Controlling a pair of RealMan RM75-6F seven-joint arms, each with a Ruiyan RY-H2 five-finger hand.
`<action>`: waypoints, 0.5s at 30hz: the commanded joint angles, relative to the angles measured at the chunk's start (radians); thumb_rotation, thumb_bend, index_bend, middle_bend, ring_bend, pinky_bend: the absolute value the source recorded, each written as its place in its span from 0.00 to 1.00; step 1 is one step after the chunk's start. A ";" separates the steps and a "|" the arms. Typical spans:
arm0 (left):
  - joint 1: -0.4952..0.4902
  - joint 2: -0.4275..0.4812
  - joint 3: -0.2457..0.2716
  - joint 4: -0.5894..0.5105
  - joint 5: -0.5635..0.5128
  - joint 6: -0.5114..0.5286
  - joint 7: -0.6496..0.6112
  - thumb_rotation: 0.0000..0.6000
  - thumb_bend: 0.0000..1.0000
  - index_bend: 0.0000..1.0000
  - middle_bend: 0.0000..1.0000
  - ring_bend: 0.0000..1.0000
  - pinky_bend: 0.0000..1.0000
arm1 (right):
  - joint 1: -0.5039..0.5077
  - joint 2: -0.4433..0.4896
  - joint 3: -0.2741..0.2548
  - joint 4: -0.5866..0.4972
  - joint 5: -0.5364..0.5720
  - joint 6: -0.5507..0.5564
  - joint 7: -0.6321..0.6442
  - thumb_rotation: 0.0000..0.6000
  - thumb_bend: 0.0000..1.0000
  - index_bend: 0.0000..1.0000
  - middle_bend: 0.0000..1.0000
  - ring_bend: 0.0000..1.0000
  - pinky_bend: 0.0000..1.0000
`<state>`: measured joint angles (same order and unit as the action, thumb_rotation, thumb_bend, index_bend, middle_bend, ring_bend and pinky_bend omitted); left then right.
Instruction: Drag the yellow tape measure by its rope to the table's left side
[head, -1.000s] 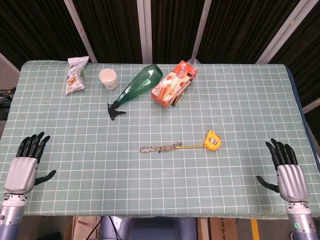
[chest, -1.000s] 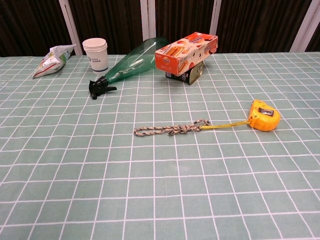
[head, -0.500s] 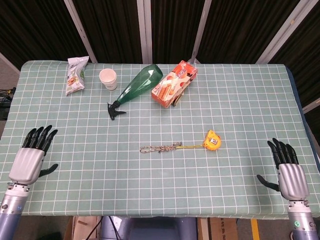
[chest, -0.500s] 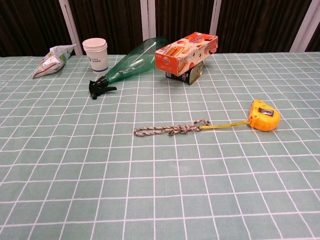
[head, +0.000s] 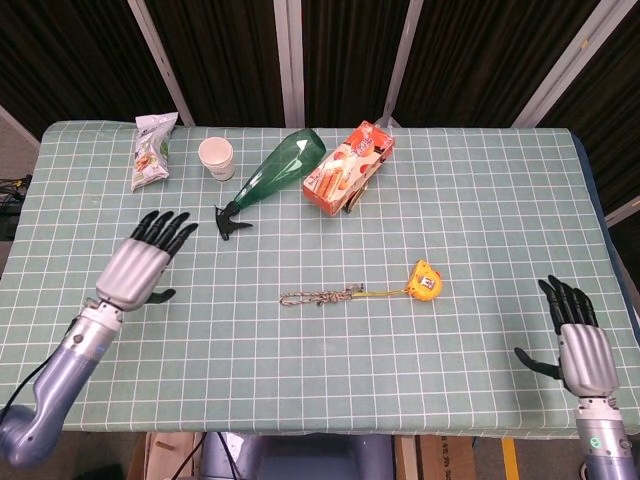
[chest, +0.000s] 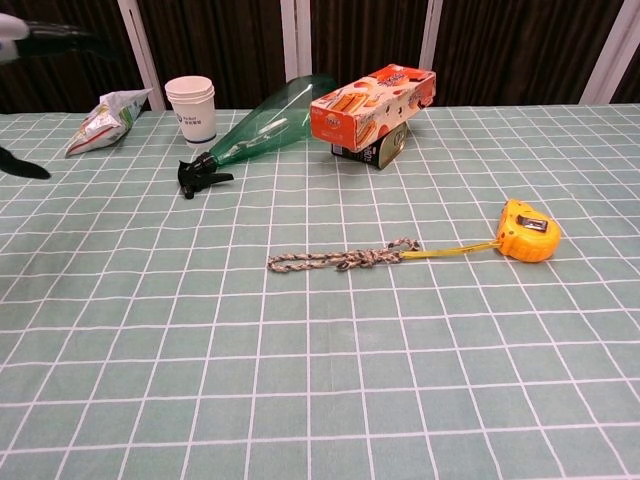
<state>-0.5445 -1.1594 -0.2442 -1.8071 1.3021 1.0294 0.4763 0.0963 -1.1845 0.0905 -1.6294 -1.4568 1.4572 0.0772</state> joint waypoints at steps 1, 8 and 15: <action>-0.087 -0.064 -0.028 0.015 -0.083 -0.075 0.071 1.00 0.10 0.22 0.00 0.00 0.00 | 0.001 0.003 0.002 -0.003 0.005 -0.004 0.005 1.00 0.18 0.00 0.00 0.00 0.00; -0.227 -0.208 -0.026 0.083 -0.210 -0.144 0.182 1.00 0.19 0.36 0.00 0.00 0.00 | 0.002 0.011 0.007 -0.014 0.031 -0.024 0.028 1.00 0.18 0.00 0.00 0.00 0.00; -0.300 -0.295 -0.017 0.140 -0.280 -0.158 0.236 1.00 0.28 0.46 0.00 0.00 0.00 | 0.004 0.018 0.008 -0.024 0.040 -0.038 0.044 1.00 0.18 0.00 0.00 0.00 0.00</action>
<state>-0.8213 -1.4294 -0.2655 -1.6881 1.0453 0.8778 0.6936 0.1000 -1.1675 0.0988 -1.6522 -1.4182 1.4208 0.1202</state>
